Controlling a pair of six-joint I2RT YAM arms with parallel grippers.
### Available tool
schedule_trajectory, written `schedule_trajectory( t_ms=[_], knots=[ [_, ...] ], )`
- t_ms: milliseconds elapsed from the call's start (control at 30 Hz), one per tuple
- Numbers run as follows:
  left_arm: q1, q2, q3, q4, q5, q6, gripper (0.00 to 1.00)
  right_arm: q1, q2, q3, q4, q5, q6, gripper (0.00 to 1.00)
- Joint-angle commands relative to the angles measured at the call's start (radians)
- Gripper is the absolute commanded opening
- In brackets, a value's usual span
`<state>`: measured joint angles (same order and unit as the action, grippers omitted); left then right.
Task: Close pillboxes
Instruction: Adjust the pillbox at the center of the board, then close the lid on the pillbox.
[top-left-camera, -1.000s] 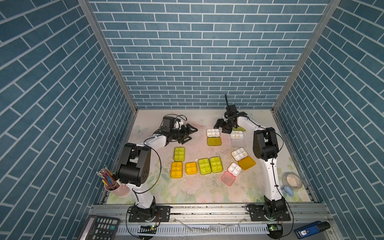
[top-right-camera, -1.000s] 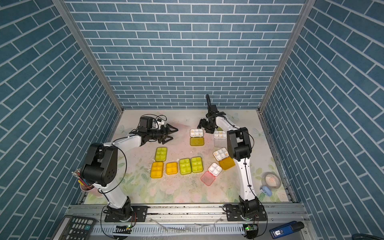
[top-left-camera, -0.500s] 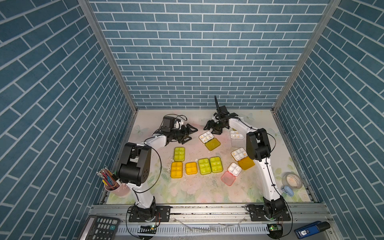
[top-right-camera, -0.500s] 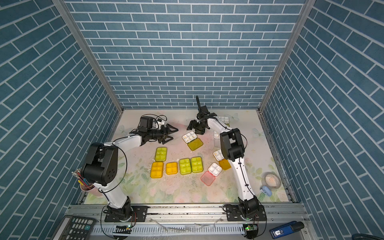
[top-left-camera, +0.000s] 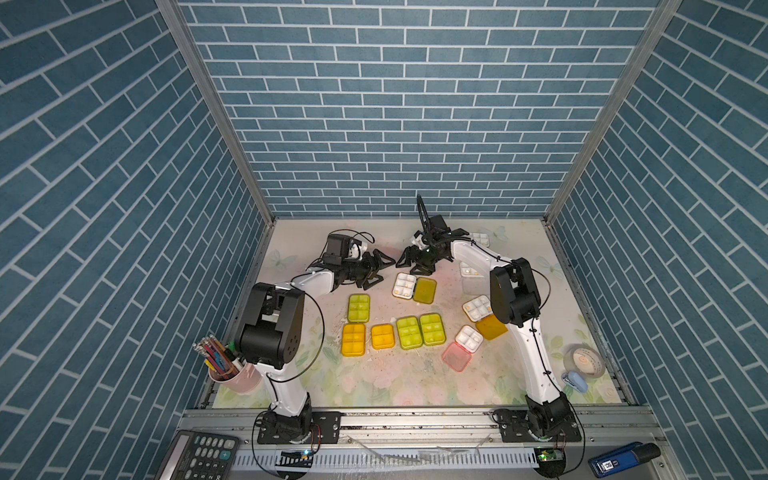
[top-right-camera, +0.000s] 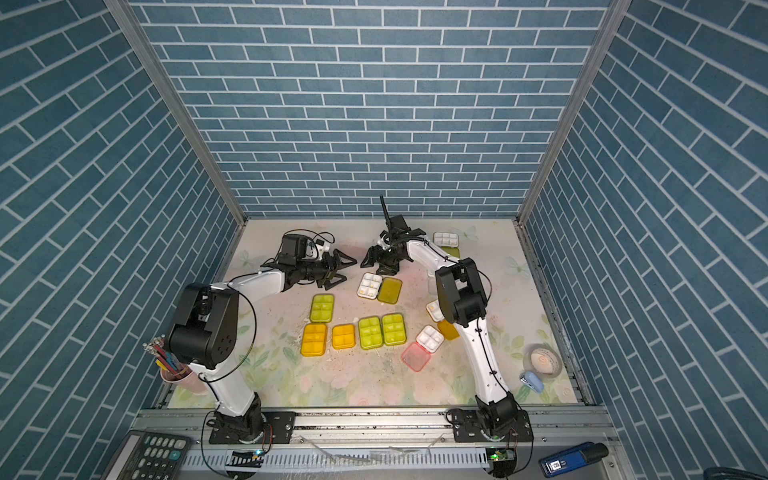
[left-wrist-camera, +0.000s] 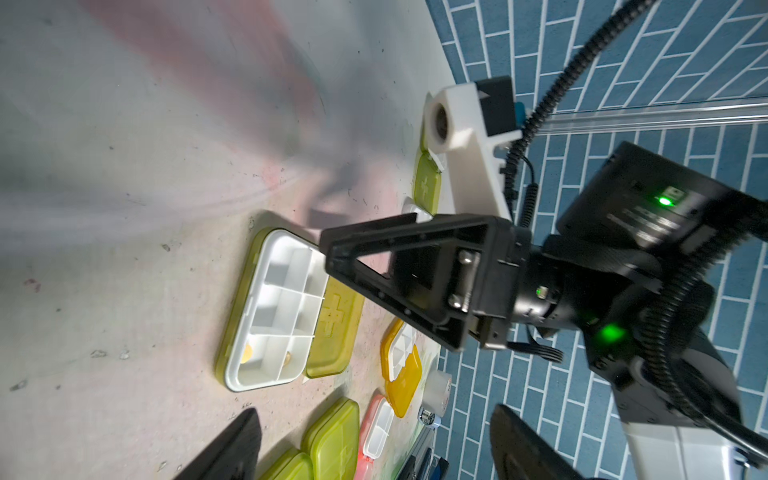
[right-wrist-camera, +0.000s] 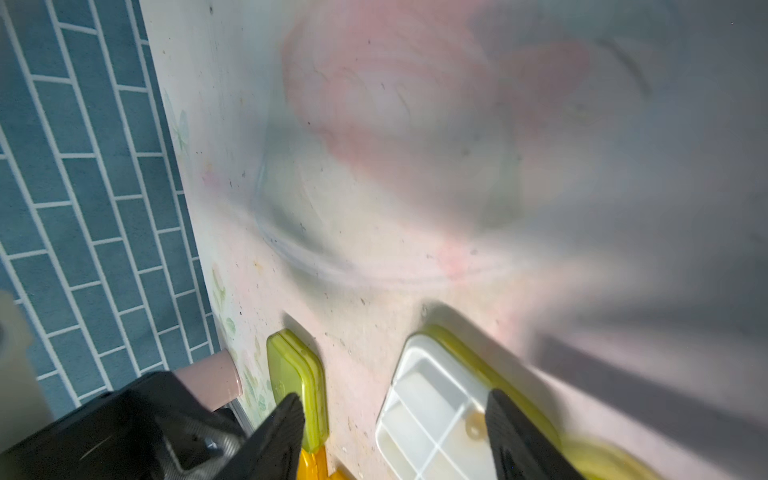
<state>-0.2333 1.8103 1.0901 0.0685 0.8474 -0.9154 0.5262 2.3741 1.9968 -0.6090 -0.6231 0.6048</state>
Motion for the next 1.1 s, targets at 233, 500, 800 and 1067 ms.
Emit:
schedule_trajectory(
  t_ms=[233, 500, 800, 1067],
  knots=[
    [-0.058, 0.072, 0.075, -0.142, -0.053, 0.122, 0.87, -0.059, -0.464, -0.491, 0.094, 0.283, 0.108, 0.72],
    [-0.067, 0.12, 0.1, -0.175, -0.072, 0.148, 0.87, -0.088, -0.519, -0.625, 0.14, 0.203, 0.13, 0.74],
    [-0.088, 0.179, 0.134, -0.206, -0.062, 0.177, 0.88, -0.088, -0.46, -0.719, 0.344, 0.174, 0.26, 0.74],
    [-0.097, 0.197, 0.123, -0.175, -0.041, 0.143, 0.88, -0.089, -0.412, -0.755, 0.439, 0.131, 0.312, 0.74]
  ],
)
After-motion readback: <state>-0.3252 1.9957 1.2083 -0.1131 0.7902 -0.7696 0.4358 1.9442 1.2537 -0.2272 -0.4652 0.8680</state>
